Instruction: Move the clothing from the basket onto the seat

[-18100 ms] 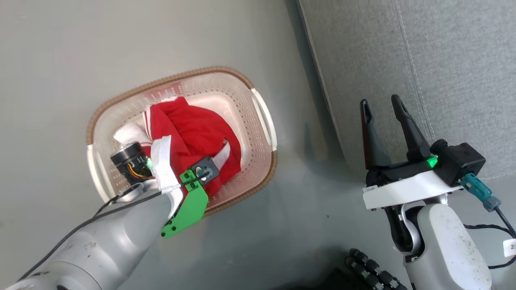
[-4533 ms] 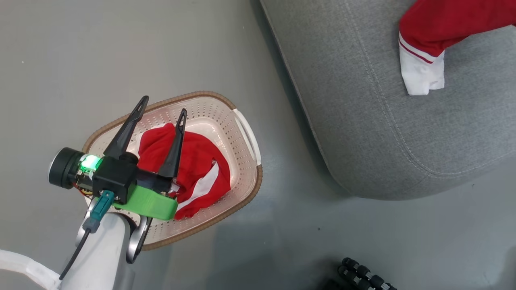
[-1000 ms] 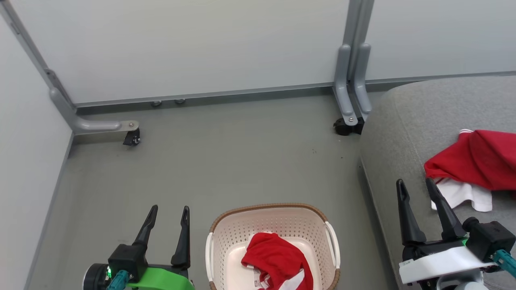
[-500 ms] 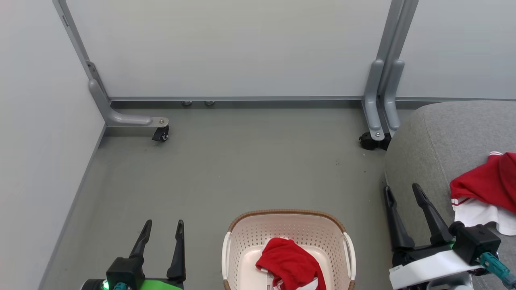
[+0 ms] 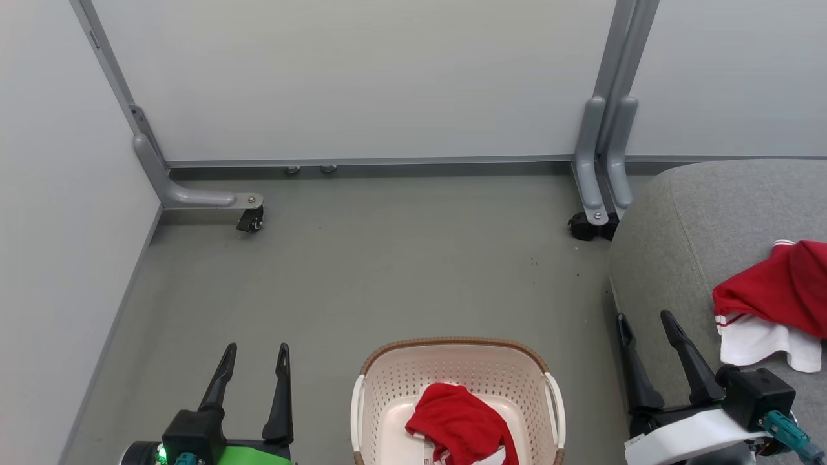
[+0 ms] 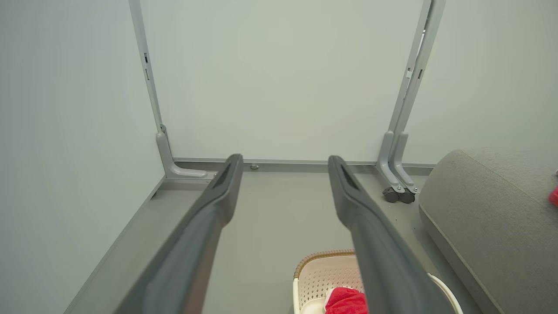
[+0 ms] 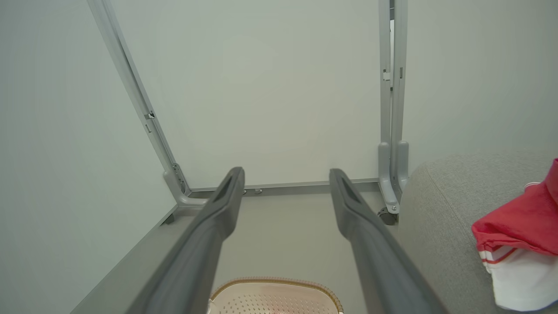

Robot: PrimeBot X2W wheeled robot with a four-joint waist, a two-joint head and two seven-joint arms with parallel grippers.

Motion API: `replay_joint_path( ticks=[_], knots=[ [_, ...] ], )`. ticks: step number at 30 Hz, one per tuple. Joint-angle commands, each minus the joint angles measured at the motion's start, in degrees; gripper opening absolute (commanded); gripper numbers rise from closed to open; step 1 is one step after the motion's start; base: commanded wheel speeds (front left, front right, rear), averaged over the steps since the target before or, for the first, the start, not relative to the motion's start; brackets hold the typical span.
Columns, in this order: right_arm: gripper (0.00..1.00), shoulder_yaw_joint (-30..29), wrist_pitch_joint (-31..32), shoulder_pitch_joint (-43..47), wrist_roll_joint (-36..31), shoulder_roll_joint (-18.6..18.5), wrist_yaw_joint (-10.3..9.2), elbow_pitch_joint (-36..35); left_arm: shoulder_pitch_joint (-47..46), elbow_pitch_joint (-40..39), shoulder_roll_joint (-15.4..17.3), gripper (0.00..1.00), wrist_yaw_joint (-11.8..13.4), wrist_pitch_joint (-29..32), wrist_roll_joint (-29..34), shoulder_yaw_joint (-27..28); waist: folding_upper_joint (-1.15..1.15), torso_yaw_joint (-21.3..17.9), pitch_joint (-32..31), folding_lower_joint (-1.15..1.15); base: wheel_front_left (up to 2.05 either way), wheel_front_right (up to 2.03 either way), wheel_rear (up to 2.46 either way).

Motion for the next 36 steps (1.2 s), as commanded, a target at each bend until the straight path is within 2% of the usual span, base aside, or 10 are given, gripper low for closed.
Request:
replay_joint_path(
  ticks=[1,13,22,30,36],
  knots=[
    [1.00,0.0,-0.2,0.5,0.3,-0.3,0.00,0.1,1.0,-0.1,0.1,1.00,0.2,0.0,0.5,0.0,0.00,-0.1,0.1,0.00,0.00,0.00,0.00],
    [1.00,-0.3,-0.2,-0.3,0.5,-0.5,0.00,0.1,0.1,0.4,0.1,1.00,-0.6,0.0,0.7,0.1,0.00,-1.4,1.3,0.00,0.00,0.00,0.00],
    [1.00,-2.5,-0.2,-1.8,0.0,-1.2,0.00,-1.0,-2.0,1.9,0.1,1.00,-1.4,0.0,0.6,-1.7,0.00,-4.9,5.8,0.00,0.00,0.00,0.00],
    [1.00,-5.5,-0.2,-4.6,-0.7,-1.4,0.00,-2.8,-7.6,7.9,0.1,1.00,-3.0,0.0,3.2,-6.0,0.00,-9.7,15.3,0.00,0.00,0.00,0.00],
    [1.00,-5.6,-0.2,-8.4,-1.1,-0.8,0.00,-4.7,-15.9,15.4,0.2,1.00,-3.8,0.0,6.1,-8.9,0.00,-13.4,24.6,0.00,0.00,0.00,0.00]
  ],
)
